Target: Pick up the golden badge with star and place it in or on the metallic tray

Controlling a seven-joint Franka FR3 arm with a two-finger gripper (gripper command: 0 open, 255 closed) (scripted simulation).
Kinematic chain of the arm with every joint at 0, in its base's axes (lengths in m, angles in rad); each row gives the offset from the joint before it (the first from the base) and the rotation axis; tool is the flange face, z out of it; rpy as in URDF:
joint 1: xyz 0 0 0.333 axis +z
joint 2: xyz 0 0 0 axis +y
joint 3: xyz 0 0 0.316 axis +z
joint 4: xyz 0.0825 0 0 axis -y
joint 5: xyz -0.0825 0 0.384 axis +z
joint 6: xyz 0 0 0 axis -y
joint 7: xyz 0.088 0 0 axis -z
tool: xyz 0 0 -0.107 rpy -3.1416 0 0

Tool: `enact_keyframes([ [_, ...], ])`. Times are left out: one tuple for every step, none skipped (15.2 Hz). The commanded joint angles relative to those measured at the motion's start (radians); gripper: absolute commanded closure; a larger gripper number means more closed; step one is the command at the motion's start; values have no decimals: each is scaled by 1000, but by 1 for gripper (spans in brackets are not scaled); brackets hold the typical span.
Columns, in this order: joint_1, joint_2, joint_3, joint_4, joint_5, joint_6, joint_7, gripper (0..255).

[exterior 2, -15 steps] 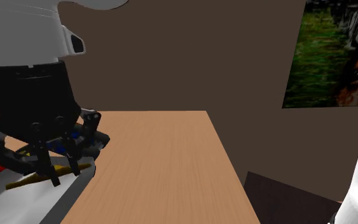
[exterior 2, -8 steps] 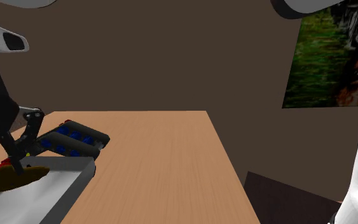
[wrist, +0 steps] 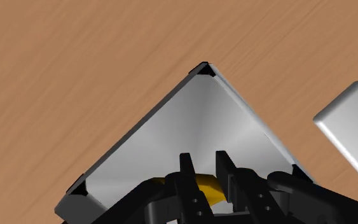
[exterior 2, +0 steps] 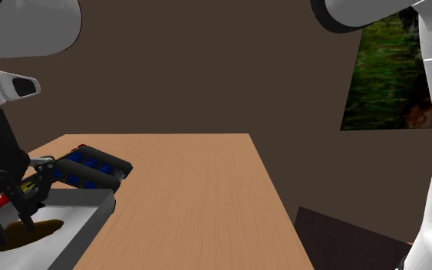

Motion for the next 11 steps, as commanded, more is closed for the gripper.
enact_keyframes([
  [1, 7, -3, -17, -6, 23, 6, 255],
  [1, 11, -5, -26, -10, 34, 8, 255],
  [2, 15, -7, -34, -14, 45, 11, 255],
  [2, 20, -9, -42, -17, 56, 14, 255],
  [3, 24, -11, -49, -21, 67, 17, 255],
  [3, 26, -12, -53, -24, 73, 18, 255],
  [3, 26, -12, -53, -23, 73, 18, 255],
  [3, 26, -12, -53, -24, 73, 18, 255],
  [3, 26, -12, -53, -24, 73, 18, 255],
  [3, 26, -12, -53, -24, 73, 18, 255],
  [3, 26, -12, -53, -24, 73, 18, 255],
])
